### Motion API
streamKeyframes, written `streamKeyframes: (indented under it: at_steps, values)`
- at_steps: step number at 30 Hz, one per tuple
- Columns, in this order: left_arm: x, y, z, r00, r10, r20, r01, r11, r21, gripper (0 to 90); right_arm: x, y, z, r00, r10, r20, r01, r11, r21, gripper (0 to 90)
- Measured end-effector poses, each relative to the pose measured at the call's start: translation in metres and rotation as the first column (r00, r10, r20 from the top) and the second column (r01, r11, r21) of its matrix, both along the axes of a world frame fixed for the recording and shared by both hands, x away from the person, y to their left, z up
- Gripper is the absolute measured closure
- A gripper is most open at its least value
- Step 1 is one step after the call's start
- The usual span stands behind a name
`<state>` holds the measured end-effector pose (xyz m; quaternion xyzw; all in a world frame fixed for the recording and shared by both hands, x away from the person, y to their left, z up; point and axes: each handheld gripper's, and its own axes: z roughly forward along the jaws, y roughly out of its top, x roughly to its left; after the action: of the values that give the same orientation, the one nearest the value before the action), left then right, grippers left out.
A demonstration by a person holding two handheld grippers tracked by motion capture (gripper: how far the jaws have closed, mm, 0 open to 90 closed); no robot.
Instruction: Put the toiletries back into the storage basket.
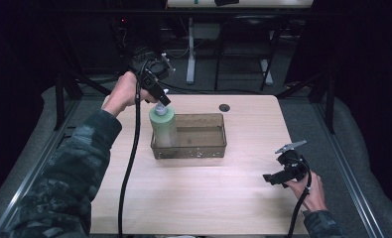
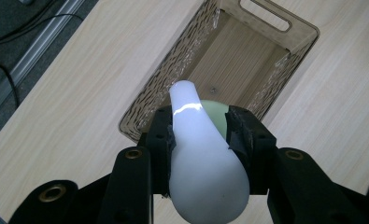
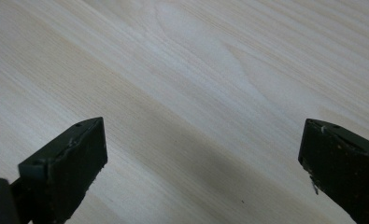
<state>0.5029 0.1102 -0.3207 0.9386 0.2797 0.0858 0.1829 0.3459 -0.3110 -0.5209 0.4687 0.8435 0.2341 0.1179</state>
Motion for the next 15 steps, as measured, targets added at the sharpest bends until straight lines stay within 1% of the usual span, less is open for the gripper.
streamKeyframes:
  at_steps: [7, 15]
  values:
    - [-0.0007, 0.0015, -0.0011, 0.9999, -0.002, -0.011, 0.002, 1.0000, 0.004, 63.0, 0.0001, 0.0002, -0.0002, 1.0000, 0.006, 0.001, -0.006, 1.0000, -0.006, 0.9]
    - [-0.0002, 0.0026, -0.0041, 0.9997, -0.003, -0.026, 0.004, 0.9998, 0.022, 63.1, 0.0000, 0.0002, 0.0001, 1.0000, 0.006, 0.002, -0.006, 1.0000, -0.006, 0.9]
